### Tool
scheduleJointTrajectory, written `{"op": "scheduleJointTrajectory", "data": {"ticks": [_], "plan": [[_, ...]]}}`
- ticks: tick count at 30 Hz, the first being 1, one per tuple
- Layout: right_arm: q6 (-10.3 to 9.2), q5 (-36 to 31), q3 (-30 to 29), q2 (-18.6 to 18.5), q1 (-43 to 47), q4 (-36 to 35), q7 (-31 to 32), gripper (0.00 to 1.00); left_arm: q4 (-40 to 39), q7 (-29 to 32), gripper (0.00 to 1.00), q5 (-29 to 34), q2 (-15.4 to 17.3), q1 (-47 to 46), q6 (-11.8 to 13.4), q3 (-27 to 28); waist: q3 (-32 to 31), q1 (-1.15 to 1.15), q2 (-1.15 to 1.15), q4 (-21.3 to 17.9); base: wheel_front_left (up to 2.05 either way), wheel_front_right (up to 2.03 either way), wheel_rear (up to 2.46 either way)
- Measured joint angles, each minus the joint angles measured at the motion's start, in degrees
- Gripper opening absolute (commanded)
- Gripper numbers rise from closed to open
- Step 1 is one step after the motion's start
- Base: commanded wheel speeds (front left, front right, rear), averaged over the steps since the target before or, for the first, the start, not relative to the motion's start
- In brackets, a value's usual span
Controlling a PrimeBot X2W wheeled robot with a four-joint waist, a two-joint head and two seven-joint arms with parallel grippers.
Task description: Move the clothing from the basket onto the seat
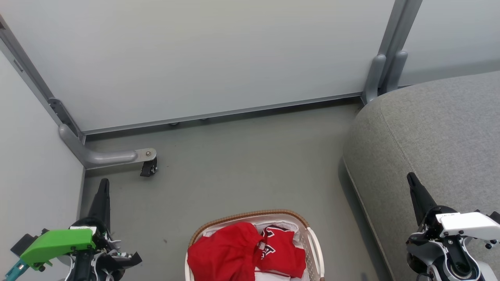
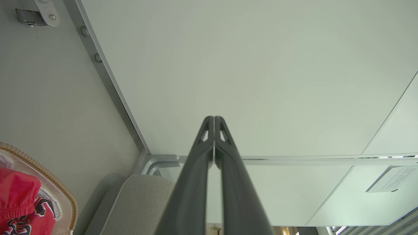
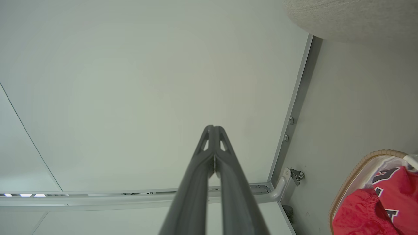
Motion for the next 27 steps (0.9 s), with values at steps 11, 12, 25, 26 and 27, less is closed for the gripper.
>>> {"op": "scheduleJointTrajectory", "data": {"ticks": [11,12,25,26,27], "plan": [[0.0,-0.01,-0.02,0.02,0.0,0.0,0.0,0.0,0.02,0.0,0.0,0.0,0.0,0.0,-0.01,-0.01,0.0,0.0,0.0,0.0,0.0,0.0,0.0],[0.0,-0.01,-0.02,0.02,0.0,0.0,0.0,0.0,0.02,0.0,0.0,0.0,0.0,0.0,-0.01,-0.01,0.0,0.0,0.0,0.0,0.0,0.0,0.0],[0.0,-0.02,-0.04,0.03,0.0,0.0,0.01,0.0,0.02,0.0,0.0,0.0,0.0,0.0,0.0,-0.01,0.0,0.0,0.0,0.0,0.0,0.0,0.0],[0.0,-0.02,-0.04,0.03,0.0,0.0,0.01,0.0,0.0,0.0,0.0,0.0,0.0,0.0,0.0,-0.01,0.0,0.0,0.0,0.0,0.0,0.0,0.0],[0.0,-0.02,-0.04,0.03,0.0,0.0,0.0,0.0,0.02,0.0,0.0,0.0,0.0,0.0,-0.01,-0.01,0.0,0.0,0.0,0.0,0.0,0.0,0.0]]}}
